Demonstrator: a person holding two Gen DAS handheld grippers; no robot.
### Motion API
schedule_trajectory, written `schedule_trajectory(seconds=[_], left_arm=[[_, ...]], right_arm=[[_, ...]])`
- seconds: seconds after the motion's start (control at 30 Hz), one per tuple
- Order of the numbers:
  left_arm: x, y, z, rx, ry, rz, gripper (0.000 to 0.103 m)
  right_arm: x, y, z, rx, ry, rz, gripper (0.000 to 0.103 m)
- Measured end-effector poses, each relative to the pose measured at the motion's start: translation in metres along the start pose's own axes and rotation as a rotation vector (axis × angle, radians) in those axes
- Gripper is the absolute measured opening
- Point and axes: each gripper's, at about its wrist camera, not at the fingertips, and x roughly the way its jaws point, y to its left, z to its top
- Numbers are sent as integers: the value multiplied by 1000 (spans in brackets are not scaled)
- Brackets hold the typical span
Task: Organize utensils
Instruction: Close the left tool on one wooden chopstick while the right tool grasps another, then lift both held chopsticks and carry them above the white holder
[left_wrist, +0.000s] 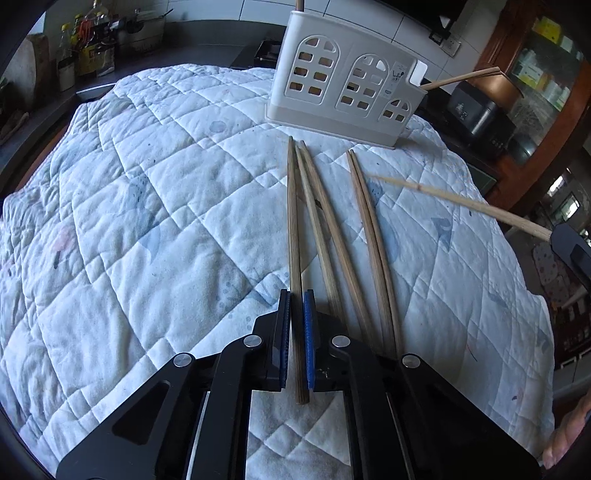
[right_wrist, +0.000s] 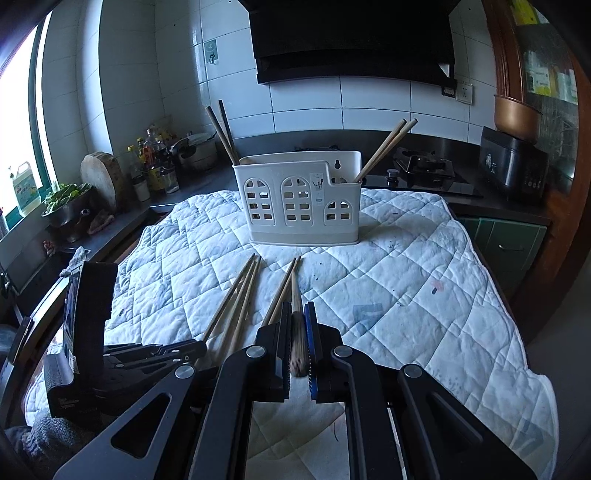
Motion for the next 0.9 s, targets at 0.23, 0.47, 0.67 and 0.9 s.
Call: schedule_trajectory(seconds=[0.23, 0.47, 0.67, 0.9], left_arm=[[-39, 4, 16, 44, -84, -17, 6], [-74, 3, 46, 95, -186, -16, 5], [-90, -8, 78, 163, -222, -16, 5], [-100, -19, 115, 206, -217, -46, 5]], right_arm=[[-7, 0, 17, -18, -21, 7, 7], [-2, -5, 48, -48, 4, 35, 7], [4, -20, 91, -45, 46, 79, 7], [-11, -31, 150, -93, 18, 35, 7]])
